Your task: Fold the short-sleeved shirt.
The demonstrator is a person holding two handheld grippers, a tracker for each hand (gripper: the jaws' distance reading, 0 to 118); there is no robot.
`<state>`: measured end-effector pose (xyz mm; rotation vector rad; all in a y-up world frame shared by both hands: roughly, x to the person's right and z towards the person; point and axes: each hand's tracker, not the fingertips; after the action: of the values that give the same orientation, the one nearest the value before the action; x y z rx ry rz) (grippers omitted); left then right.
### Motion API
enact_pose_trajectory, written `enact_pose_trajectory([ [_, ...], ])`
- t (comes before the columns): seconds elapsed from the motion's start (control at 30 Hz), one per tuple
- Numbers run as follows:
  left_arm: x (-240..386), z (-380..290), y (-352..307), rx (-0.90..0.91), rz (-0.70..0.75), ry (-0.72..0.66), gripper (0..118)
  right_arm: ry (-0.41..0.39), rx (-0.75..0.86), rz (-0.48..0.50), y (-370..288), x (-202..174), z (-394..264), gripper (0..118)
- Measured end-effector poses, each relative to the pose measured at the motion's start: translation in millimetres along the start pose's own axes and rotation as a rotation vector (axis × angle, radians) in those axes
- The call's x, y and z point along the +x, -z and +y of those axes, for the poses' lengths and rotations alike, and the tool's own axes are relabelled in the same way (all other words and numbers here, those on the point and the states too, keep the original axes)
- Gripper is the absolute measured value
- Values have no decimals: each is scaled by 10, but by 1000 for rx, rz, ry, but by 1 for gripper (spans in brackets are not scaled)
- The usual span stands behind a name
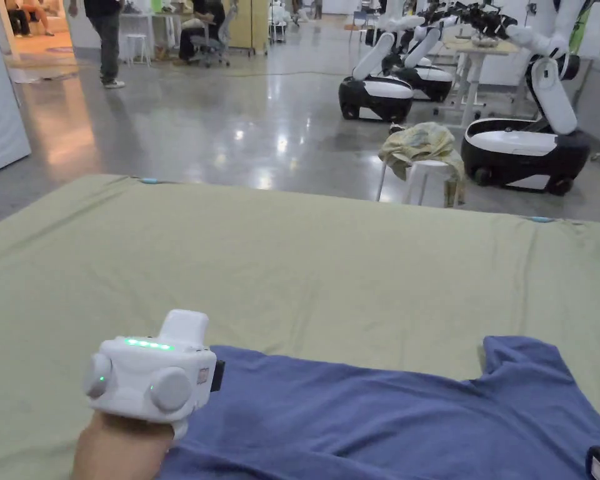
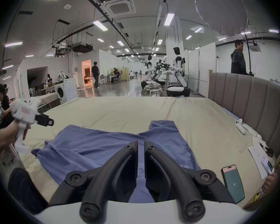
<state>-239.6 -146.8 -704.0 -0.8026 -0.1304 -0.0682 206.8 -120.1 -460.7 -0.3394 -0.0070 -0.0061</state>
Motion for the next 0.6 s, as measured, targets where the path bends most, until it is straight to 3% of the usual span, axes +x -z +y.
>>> enact_pose_trajectory([
  [0.03, -56, 104, 211, -36, 12, -12, 43, -2, -10, -2, 55, 20, -14, 10],
  [0.07, -86, 178, 387, -11, 23, -15, 87, -6, -22, -10, 107, 44, -26, 10],
  [0.1, -108, 240, 560, -37, 57, -16, 107, -7, -33, -18, 147, 71, -31, 10],
  [0.33, -99, 316, 1255, -140, 101, 18, 106, -22, -138, -84, 624, 445, 137, 10],
  [0.4, 4, 280, 1140, -171, 106, 32, 90, -30, -165, -111, 875, 601, 233, 10],
  [0.43, 55, 272, 1040, -153, 33, -24, 74, -28, -188, -136, 1035, 701, 282, 10],
  [0.5, 225, 249, 892, -108, 46, 35, 26, -7, -268, -149, 1427, 892, 380, 11],
  [0.53, 294, 264, 795, -93, 18, 64, 9, 20, -343, -138, 1661, 998, 421, 11],
  [0.6, 372, 259, 613, -42, 29, 79, 9, 71, -387, -159, 2067, 1190, 421, 28],
])
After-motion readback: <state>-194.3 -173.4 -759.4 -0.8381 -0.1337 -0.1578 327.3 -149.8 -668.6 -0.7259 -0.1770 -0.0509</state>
